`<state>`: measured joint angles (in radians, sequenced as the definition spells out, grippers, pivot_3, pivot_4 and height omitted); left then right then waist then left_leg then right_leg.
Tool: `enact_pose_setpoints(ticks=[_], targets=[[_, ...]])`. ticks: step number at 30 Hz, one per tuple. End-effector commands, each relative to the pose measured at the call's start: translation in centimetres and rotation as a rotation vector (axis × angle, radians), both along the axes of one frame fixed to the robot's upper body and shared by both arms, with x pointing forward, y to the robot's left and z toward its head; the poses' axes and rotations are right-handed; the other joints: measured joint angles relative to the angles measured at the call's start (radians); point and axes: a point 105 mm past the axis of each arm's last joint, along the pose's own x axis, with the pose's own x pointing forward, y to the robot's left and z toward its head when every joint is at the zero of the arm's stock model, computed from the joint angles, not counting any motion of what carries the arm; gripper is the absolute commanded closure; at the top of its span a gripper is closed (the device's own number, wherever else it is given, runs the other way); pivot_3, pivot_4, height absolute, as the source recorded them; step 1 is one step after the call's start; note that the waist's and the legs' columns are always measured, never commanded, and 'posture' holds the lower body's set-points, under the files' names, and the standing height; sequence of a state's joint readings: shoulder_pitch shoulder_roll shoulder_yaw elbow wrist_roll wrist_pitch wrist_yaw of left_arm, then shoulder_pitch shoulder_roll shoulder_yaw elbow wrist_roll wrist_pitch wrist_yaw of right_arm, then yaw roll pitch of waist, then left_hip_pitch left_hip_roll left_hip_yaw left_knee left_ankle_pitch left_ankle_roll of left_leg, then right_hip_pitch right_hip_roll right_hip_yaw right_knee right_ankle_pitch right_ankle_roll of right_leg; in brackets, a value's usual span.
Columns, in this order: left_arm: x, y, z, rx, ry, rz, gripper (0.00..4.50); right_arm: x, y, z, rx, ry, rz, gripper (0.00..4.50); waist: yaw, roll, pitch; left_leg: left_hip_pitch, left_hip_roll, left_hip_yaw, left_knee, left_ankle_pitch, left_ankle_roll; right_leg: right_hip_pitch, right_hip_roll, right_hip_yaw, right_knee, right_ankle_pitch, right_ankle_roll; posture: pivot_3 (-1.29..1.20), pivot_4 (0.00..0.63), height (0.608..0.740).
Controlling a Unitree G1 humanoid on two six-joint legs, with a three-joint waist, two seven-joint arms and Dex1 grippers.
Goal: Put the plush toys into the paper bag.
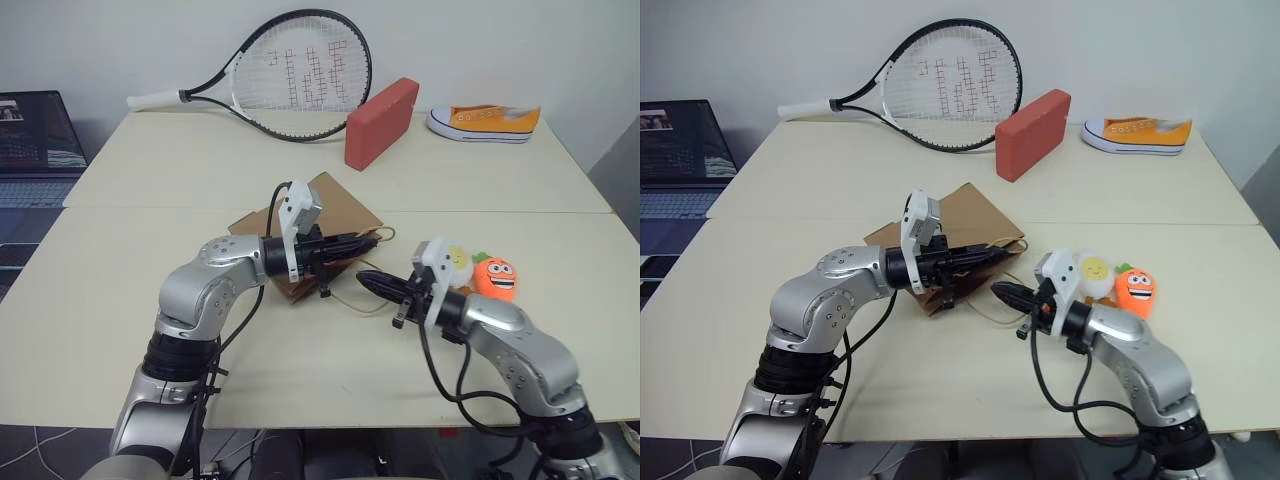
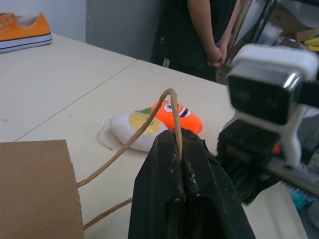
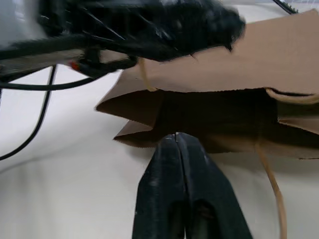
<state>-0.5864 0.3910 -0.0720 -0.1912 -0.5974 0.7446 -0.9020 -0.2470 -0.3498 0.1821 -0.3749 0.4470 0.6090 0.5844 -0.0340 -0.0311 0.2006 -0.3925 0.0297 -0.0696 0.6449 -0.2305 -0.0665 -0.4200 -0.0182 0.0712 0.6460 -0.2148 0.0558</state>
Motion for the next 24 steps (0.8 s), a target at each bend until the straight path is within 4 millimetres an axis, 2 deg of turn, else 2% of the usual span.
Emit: enact_pose_setpoints(ticks=[1, 15, 24], targets=[[-0.5, -0.2, 1.5, -0.043, -0.031, -0.015, 4.50, 0.6, 0.5, 0.4, 0.004, -0.051, -0.022, 4.41, 0.001, 0.000, 0.000, 0.000, 0.000, 0.000, 0.000, 0.000, 0.000, 0.000, 0.000, 0.000, 0.000, 0.000, 0.000, 0.00, 0.150, 0.740], [-0.5, -0.6, 1.7, -0.063, -0.003, -0.026, 4.50, 3.7, 3.5, -0.5, 0.034, -0.108, -0.120, 4.41, -0.008, 0.000, 0.000, 0.000, 0.000, -0.001, 0.000, 0.000, 0.000, 0.000, 0.000, 0.000, 0.000, 0.001, 0.001, 0.00, 0.150, 0.740], [-0.1, 0.1, 2.0, -0.074, 0.005, 0.010, 4.50, 4.3, 4.7, -1.4, 0.081, -0.088, -0.150, 4.41, -0.010, 0.000, 0.000, 0.000, 0.000, -0.001, 0.000, 0.000, 0.000, 0.000, 0.000, 0.000, 0.000, 0.001, 0.002, 0.00, 0.150, 0.740]])
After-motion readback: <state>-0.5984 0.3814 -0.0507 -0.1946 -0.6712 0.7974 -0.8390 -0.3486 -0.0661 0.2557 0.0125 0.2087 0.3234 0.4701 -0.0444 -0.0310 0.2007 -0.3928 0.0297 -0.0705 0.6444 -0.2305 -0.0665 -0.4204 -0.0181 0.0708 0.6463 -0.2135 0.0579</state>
